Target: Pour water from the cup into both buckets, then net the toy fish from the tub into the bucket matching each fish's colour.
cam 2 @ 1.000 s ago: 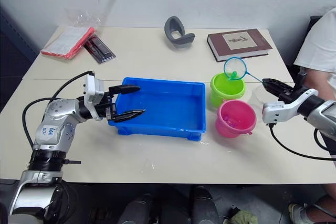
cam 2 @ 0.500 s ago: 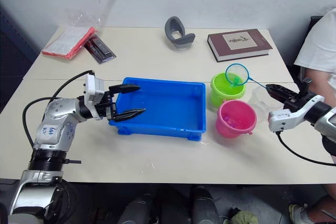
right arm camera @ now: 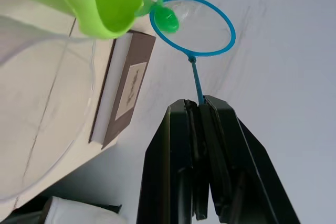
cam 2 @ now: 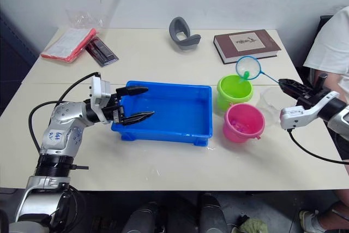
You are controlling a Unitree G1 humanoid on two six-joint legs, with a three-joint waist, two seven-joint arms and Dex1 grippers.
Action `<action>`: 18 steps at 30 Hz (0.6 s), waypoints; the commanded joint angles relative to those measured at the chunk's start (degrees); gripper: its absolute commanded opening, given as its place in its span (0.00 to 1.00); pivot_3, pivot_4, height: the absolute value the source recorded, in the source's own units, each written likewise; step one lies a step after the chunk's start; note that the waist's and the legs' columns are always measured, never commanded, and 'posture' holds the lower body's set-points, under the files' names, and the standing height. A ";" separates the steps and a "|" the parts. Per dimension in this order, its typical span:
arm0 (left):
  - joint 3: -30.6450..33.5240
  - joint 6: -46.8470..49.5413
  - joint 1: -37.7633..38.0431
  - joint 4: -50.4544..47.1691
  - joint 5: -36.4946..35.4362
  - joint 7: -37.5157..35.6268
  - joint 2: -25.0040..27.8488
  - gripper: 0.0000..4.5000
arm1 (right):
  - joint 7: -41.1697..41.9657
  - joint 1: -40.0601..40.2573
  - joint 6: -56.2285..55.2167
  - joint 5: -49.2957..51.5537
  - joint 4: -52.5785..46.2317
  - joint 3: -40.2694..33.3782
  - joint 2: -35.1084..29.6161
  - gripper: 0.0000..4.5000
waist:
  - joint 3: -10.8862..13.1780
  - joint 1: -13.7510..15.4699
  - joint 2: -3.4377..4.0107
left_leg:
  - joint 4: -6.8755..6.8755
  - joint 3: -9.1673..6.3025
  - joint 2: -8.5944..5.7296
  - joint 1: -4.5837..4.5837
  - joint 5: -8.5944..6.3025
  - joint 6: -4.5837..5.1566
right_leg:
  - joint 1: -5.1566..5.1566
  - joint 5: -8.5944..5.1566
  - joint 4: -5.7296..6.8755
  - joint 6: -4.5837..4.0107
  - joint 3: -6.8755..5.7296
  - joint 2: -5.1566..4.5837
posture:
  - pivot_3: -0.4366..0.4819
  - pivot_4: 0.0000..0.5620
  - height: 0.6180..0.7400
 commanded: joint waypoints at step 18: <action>0.56 -1.18 -0.84 0.06 0.12 0.28 0.26 0.98 | -9.19 -3.05 2.84 -3.77 -1.08 1.00 -0.53 0.00 | -0.01 -0.27 0.01 | 0.00 0.03 0.02 0.05 0.02 -0.03 | 0.00 0.00 0.04 0.00 0.08 0.02 | 0.48 0.27 1.00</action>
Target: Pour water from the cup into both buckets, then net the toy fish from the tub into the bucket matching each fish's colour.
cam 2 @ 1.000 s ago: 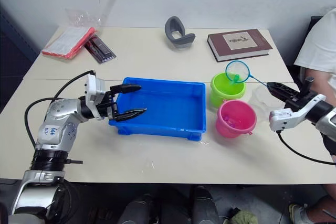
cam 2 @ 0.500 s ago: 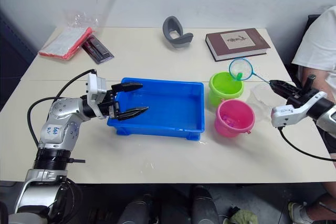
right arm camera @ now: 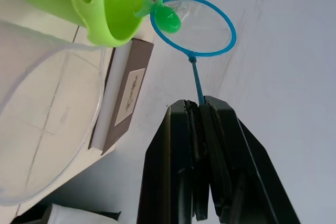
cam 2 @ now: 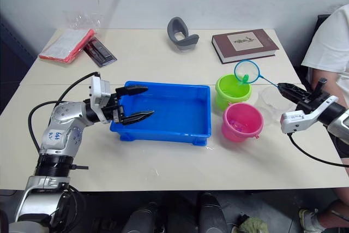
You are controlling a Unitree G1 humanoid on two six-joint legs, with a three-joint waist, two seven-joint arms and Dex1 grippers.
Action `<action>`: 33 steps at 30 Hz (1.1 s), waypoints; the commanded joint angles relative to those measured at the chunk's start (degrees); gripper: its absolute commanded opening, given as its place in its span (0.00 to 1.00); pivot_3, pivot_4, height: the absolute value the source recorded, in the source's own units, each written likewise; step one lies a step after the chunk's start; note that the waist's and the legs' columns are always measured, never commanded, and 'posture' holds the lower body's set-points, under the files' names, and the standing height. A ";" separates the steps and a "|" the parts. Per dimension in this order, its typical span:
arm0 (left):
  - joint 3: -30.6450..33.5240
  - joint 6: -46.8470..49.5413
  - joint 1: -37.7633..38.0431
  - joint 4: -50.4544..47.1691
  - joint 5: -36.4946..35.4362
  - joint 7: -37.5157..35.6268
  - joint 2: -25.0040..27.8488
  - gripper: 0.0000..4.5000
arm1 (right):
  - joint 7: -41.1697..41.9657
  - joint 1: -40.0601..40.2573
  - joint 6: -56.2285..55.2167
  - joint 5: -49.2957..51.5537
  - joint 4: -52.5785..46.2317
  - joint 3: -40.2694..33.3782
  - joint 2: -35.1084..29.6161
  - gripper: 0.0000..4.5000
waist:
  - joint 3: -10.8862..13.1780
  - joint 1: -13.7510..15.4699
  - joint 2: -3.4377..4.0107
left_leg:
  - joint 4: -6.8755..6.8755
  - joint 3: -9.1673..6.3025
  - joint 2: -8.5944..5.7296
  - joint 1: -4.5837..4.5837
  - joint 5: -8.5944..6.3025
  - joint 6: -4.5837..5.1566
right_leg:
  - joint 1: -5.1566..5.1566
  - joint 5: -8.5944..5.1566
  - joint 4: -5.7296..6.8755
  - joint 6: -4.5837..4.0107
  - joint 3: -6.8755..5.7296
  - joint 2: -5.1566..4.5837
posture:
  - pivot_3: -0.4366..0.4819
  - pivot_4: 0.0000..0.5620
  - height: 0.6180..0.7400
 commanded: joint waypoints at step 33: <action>9.94 10.84 11.96 -20.85 -14.58 -5.22 11.00 0.98 | 60.67 8.34 28.32 85.04 -36.09 0.54 5.61 0.00 | 0.03 0.08 0.29 | 0.05 -0.13 0.15 0.05 0.06 0.10 | 0.10 0.15 -0.05 -0.02 0.06 -0.16 | 0.48 0.27 1.00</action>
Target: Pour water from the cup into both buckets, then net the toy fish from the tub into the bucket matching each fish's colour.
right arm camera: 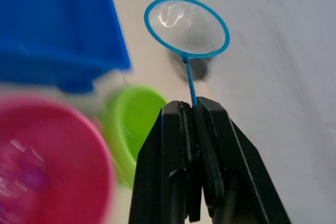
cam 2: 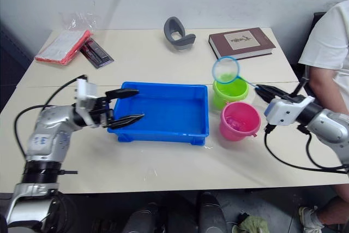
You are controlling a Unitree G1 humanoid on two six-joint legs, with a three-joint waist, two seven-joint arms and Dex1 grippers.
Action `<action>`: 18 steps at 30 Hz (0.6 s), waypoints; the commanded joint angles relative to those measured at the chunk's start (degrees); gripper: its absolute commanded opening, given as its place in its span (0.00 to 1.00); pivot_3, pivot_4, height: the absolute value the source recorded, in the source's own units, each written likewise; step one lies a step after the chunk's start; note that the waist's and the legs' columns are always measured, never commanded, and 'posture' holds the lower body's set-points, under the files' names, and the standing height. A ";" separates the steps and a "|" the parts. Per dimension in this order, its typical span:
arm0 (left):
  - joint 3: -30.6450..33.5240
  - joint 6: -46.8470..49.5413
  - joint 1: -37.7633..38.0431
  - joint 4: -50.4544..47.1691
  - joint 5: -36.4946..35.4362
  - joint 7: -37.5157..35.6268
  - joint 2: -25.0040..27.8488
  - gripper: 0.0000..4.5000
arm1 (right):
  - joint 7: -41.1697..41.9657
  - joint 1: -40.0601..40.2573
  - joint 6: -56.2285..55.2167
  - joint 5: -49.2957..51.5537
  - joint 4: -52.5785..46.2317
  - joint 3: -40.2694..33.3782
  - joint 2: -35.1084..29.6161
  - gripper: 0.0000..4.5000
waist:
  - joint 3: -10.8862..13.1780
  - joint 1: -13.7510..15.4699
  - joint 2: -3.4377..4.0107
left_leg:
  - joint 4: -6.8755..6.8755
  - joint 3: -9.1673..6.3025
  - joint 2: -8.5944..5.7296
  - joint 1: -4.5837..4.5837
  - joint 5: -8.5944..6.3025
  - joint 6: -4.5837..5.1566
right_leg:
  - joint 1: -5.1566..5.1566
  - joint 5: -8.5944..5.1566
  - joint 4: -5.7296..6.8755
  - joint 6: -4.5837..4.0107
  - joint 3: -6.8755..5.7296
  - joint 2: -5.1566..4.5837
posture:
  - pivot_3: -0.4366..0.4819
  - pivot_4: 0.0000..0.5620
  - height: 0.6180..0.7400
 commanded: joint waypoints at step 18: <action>17.10 -3.63 42.33 -18.05 -0.22 -11.71 12.22 0.98 | 25.75 2.61 20.15 -8.68 -13.49 15.95 29.63 0.00 | -0.22 1.64 -0.35 | 0.02 -0.27 0.01 -0.11 -0.17 -0.14 | -0.02 -0.05 -0.39 -0.34 -0.49 -0.02 | 0.48 0.27 1.00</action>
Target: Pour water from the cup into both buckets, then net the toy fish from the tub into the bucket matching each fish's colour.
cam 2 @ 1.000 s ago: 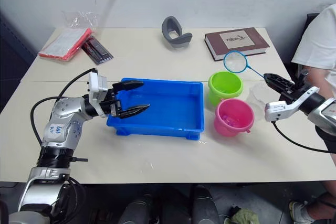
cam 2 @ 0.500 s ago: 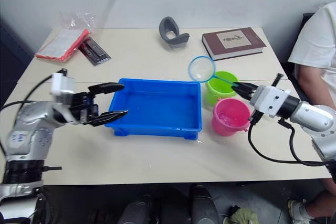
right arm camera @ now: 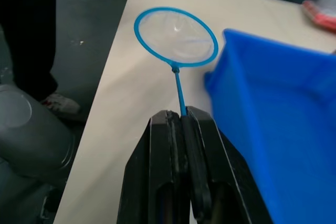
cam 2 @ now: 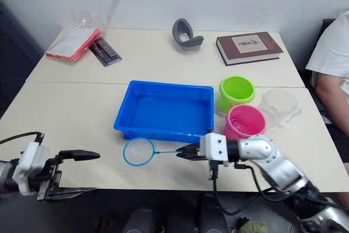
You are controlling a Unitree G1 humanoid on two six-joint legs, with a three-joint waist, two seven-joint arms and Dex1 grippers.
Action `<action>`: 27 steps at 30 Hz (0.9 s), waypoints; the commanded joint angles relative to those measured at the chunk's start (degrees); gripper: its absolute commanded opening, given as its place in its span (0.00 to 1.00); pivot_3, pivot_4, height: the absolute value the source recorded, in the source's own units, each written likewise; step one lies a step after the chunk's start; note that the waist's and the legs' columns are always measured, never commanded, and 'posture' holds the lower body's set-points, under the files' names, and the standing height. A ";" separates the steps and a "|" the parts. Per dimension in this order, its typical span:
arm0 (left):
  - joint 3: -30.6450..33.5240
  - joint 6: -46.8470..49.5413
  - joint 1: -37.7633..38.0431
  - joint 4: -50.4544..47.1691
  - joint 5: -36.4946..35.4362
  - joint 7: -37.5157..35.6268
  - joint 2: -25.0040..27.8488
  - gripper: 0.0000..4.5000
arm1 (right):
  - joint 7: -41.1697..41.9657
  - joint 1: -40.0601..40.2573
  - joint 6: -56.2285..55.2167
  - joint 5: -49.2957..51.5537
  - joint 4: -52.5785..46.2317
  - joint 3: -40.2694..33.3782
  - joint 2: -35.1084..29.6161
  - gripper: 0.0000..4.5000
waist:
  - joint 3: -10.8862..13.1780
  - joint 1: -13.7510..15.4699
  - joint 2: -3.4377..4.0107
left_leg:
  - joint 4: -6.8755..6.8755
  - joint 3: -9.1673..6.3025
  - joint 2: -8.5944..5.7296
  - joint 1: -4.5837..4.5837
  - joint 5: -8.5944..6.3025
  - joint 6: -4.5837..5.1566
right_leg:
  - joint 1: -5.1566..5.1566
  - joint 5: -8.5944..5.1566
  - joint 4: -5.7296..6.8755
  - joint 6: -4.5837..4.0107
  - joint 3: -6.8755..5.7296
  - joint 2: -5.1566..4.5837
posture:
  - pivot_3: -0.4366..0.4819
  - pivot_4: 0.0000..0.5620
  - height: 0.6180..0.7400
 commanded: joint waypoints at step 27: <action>2.88 -3.90 -1.78 4.37 8.89 9.85 1.33 1.00 | 12.78 15.10 5.38 10.22 -8.31 -27.26 -10.20 0.98 | -0.06 -1.08 -0.09 | -0.15 -0.08 0.14 0.03 -0.11 -0.14 | 0.03 -0.01 -0.15 -0.08 -0.09 0.02 | 0.48 0.27 1.00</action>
